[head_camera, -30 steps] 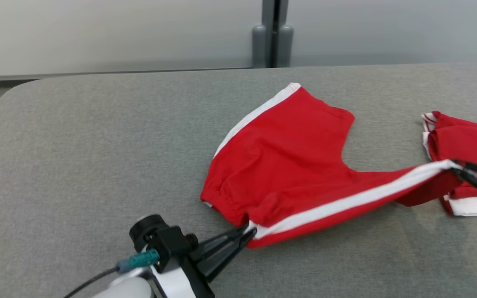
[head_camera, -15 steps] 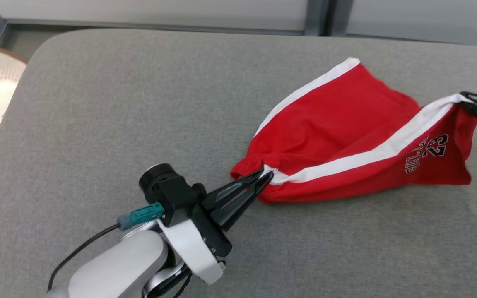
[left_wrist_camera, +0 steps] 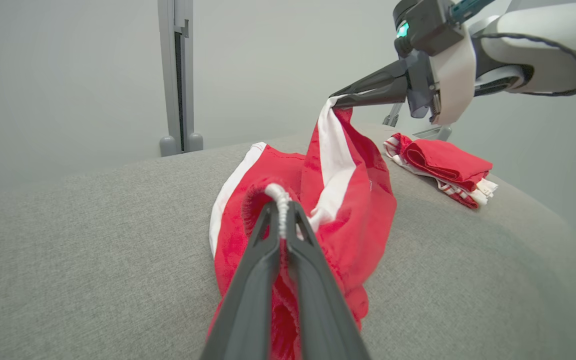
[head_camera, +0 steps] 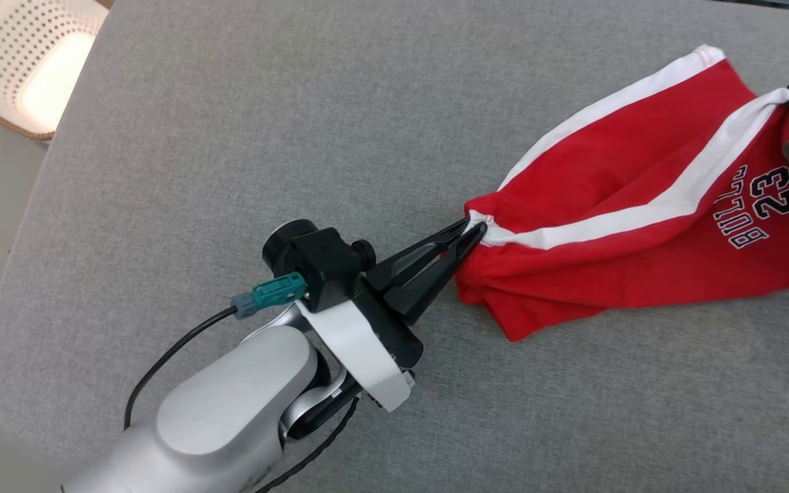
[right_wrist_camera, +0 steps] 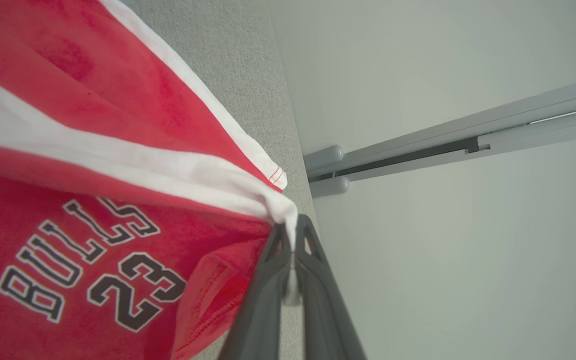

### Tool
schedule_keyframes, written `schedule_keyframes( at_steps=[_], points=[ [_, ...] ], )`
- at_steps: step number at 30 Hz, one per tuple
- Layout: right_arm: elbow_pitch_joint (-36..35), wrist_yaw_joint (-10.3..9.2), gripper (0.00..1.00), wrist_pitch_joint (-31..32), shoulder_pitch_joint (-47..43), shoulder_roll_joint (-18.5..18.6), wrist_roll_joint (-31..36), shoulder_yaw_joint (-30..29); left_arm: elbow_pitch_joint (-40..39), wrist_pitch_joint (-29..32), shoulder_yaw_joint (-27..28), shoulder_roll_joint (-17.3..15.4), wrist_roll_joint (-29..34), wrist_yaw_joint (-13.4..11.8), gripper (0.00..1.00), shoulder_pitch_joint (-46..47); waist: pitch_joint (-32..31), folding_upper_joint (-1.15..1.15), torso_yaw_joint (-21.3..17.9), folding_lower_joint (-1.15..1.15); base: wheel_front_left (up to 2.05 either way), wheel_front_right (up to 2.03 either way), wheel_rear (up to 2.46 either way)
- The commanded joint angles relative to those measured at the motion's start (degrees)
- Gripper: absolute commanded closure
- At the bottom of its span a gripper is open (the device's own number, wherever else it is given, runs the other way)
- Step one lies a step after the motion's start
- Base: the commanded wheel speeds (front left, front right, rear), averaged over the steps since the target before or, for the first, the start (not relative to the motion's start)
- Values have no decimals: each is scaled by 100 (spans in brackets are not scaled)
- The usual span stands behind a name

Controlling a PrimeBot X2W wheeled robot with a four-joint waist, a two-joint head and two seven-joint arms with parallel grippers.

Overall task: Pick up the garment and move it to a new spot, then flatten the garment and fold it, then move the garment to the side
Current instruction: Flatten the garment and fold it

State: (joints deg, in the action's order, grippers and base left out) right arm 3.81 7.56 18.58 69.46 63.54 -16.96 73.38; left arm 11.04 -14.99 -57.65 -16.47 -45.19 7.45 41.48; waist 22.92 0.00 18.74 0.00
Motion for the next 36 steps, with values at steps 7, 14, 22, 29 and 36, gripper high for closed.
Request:
schedule_keyframes(
  at_steps=[7, 14, 22, 29, 36],
  points=[
    [229, -15, 100, 161, 290, -120, 238, -1, 170, -24, -16, 198, -24, 4, 100, 242, 301, 0, 286, 0, 0, 0, 0],
    [667, -15, 100, 219, 495, -208, 310, 3, 214, -24, -40, 351, -28, 4, 100, 304, 432, 0, 443, 0, 0, 0, 0],
    [901, -15, 100, 216, 641, -203, 404, 0, 328, -25, 122, 493, 18, 4, 100, 367, 633, 0, 587, 0, 0, 0, 0],
    [1003, -15, 100, 193, 797, -253, 475, 1, 464, -24, 263, 669, 100, 5, 100, 408, 831, 0, 703, 0, 0, 0, 0],
    [1182, -15, 54, 70, 842, -340, 516, 0, 588, -24, 172, 761, 110, 4, 100, 498, 937, 0, 782, 0, 0, 0, 0]
  ],
)
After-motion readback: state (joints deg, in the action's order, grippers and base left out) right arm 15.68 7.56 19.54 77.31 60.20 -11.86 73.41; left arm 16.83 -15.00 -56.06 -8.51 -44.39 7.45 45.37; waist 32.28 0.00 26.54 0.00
